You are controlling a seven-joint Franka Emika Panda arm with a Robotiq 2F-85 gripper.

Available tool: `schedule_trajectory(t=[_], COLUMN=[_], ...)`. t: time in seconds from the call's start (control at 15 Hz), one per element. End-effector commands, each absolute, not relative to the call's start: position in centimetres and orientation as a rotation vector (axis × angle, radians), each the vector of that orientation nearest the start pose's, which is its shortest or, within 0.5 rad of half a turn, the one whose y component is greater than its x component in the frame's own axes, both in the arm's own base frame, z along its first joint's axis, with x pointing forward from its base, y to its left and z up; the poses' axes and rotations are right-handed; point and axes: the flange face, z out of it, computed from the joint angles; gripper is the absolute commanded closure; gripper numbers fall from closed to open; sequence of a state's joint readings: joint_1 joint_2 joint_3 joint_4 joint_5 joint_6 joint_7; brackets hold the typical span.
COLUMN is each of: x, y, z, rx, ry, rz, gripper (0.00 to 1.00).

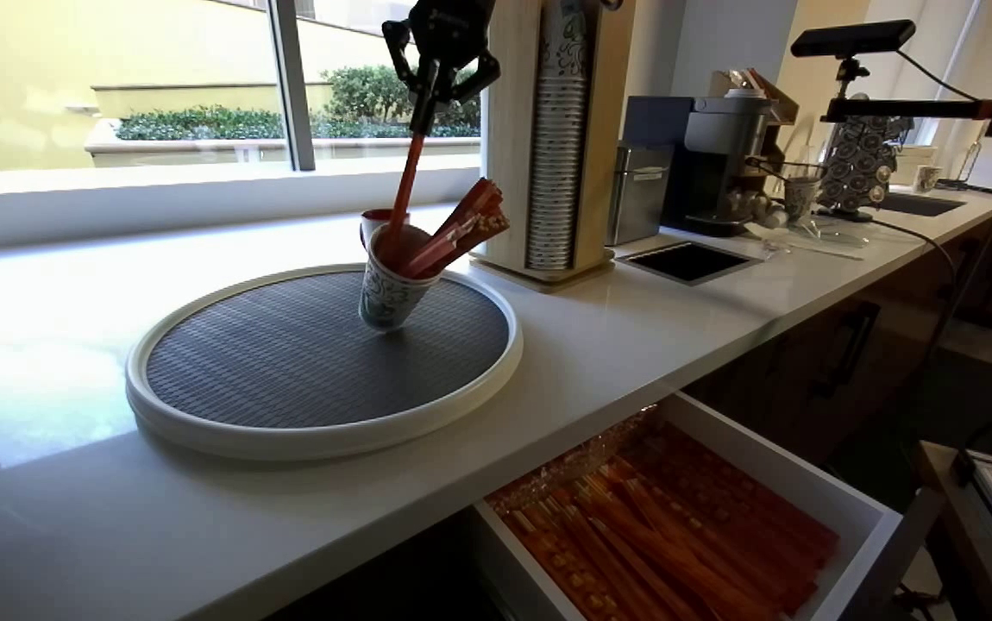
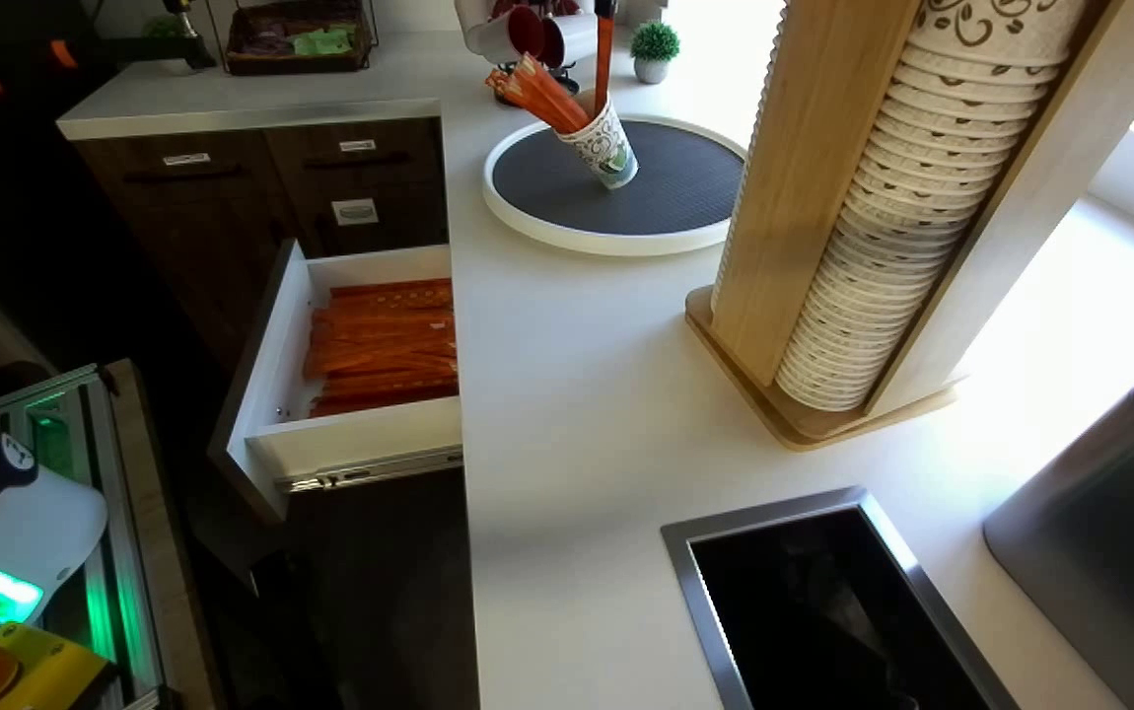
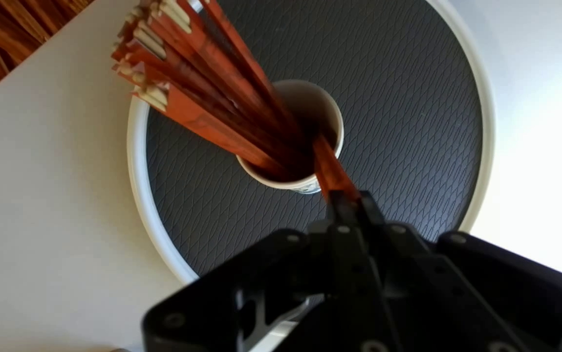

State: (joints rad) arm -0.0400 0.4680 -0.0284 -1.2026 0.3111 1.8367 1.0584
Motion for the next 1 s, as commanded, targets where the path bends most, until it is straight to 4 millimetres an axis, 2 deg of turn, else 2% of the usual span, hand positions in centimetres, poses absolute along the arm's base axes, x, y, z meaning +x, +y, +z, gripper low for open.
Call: schedule_trajectory(t=[0.0,0.4,0.93], x=[71.7,72.4,73.5], y=[-2.2,-2.8,-3.3], z=[53.2,53.4,52.7], rx=[-2.338,-2.318,-2.307], ry=[1.549,1.551,1.554], rz=[-0.022,-0.111,-0.227], gripper=[0.98,0.98,0.98])
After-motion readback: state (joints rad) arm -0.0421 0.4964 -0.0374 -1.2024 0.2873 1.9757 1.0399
